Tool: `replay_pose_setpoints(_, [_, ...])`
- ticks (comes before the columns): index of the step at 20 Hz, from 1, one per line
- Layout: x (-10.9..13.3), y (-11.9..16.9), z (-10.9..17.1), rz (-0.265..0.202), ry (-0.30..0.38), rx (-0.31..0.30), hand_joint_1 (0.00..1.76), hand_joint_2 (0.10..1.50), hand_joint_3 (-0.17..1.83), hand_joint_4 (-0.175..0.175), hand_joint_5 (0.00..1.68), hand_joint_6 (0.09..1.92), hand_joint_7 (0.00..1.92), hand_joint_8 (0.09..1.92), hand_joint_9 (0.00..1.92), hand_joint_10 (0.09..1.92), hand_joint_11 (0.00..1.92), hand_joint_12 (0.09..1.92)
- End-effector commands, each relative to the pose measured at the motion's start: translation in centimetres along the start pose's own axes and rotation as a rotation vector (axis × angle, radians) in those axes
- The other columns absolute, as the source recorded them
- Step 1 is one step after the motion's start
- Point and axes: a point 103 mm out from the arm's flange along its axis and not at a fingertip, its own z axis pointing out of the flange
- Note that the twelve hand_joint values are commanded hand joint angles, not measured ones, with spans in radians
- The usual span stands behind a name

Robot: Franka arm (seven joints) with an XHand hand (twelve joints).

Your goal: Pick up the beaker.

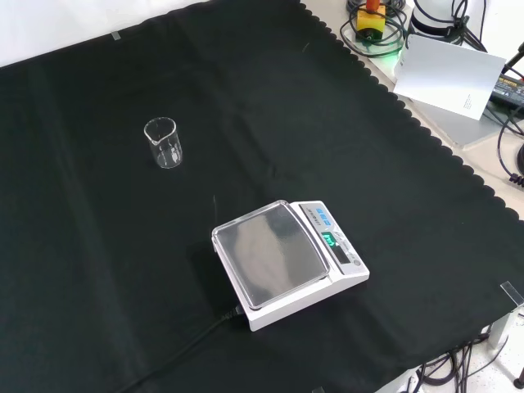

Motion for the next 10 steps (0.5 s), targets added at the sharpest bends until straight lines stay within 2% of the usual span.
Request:
replay_pose_setpoints(1, [0.1, 0.3, 0.1, -0.001, -0.012, -0.009, 0.42, 0.60, 0.46, 0.004, 0.02, 0.11, 0.07, 0.65, 0.20, 0.79, 0.00, 1.41])
replay_pose_setpoints(4, [0.3, 0.9, 0.3, -0.003, -0.010, -0.005, 0.41, 0.67, 0.33, 0.005, 0.05, 0.09, 0.05, 0.66, 0.17, 0.83, 0.00, 1.44])
replay_pose_setpoints(10, [0.1, 3.1, 1.8, 0.007, -0.008, 0.017, 0.41, 0.68, 0.31, 0.004, 0.06, 0.09, 0.05, 0.67, 0.17, 0.84, 0.00, 1.45])
